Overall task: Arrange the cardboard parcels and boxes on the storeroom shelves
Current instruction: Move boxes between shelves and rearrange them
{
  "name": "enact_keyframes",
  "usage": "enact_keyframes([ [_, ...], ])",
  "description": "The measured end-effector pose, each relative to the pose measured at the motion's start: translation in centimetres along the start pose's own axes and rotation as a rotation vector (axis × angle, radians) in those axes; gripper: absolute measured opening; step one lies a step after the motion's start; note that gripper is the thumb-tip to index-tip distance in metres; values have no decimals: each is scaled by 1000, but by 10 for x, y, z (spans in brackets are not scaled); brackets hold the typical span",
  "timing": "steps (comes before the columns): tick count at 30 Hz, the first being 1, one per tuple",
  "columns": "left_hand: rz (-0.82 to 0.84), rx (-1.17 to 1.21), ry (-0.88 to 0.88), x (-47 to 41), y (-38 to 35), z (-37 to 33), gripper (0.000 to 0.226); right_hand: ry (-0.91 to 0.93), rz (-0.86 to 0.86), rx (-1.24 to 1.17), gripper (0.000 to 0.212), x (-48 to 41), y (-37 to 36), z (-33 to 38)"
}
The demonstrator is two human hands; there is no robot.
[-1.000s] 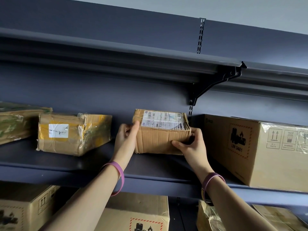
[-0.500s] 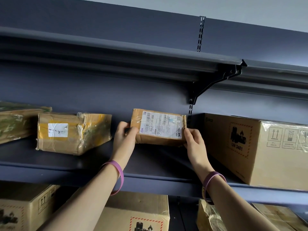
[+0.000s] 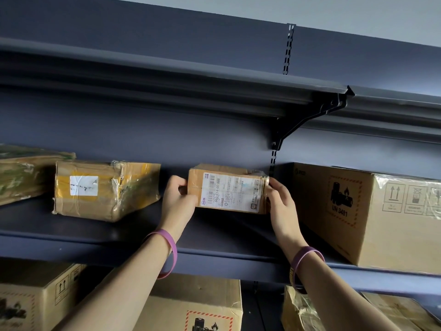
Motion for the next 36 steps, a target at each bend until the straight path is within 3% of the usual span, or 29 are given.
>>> enact_keyframes([
  [7, 39, -85, -17, -2, -4, 4, 29, -1, -58, 52, 53, -2, 7, -2],
  [13, 64, 60, -38, 2, -7, -6, 26, 21, -53, 63, 45, -1, 9, -4],
  [17, 59, 104, -37, 2, -8, -3, 27, 98, -32, 117, 51, 1, 5, 3],
  [24, 29, -69, -39, -8, -7, 13, 28, 88, -20, 177, 56, -4, 5, -8],
  [30, 21, -232, 81, -13, -7, 33, 24, 18, 4, 257, 50, -8, 3, -19],
  [36, 36, -247, 119, -14, -10, 37, 30, -83, 16, 81, 74, -9, 2, -28],
])
Point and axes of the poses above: each hand's wrist, its own x-axis away from the middle knuckle, its own y-axis out of the back of the hand, z = x × y, the point moved 9 cm from there along -x, towards the middle knuckle, and after that the axes turned 1 degree about y, right-handed, at the moved point
